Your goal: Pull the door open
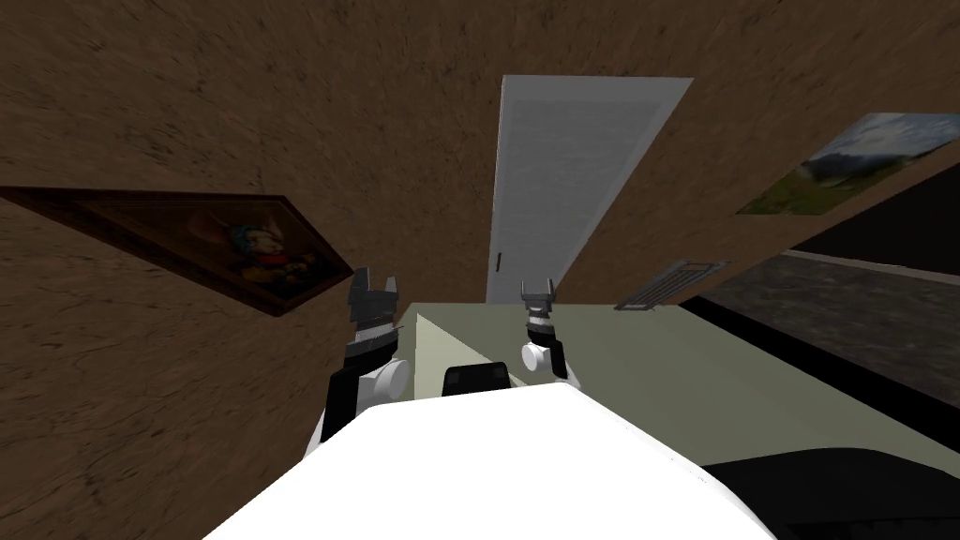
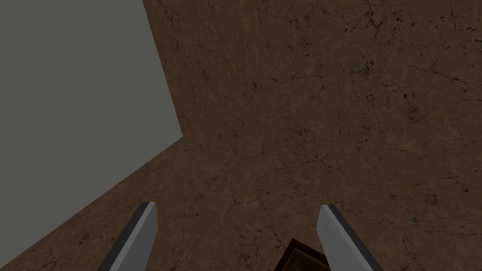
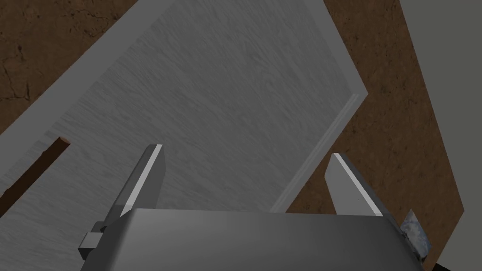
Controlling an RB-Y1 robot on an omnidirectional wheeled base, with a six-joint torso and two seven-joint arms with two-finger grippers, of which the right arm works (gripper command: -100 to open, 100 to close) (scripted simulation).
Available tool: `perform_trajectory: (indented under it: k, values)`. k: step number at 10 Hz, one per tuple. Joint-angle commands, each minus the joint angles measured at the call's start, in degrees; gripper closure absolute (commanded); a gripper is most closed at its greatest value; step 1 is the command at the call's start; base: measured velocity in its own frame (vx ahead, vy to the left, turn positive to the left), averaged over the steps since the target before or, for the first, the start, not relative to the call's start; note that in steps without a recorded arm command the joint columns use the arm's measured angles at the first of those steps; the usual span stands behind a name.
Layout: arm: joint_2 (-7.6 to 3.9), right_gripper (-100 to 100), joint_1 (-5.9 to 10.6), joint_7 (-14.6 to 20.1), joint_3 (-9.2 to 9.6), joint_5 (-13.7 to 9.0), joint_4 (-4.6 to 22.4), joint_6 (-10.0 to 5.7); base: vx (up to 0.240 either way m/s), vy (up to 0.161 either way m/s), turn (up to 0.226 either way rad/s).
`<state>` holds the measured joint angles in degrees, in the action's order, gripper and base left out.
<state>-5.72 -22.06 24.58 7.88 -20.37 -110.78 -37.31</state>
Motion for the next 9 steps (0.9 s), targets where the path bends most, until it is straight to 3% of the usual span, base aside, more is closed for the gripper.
perform_trajectory:
  k: [1, 9]
  values:
    - [-0.31, -100, 0.43, 1.23, 0.57, -1.52, 1.94, -0.69, 0.103, -0.018, 0.116]
    - [-2.41, -100, 2.89, 7.80, 2.70, -9.65, 12.15, -4.14, 0.097, -0.030, 0.104]
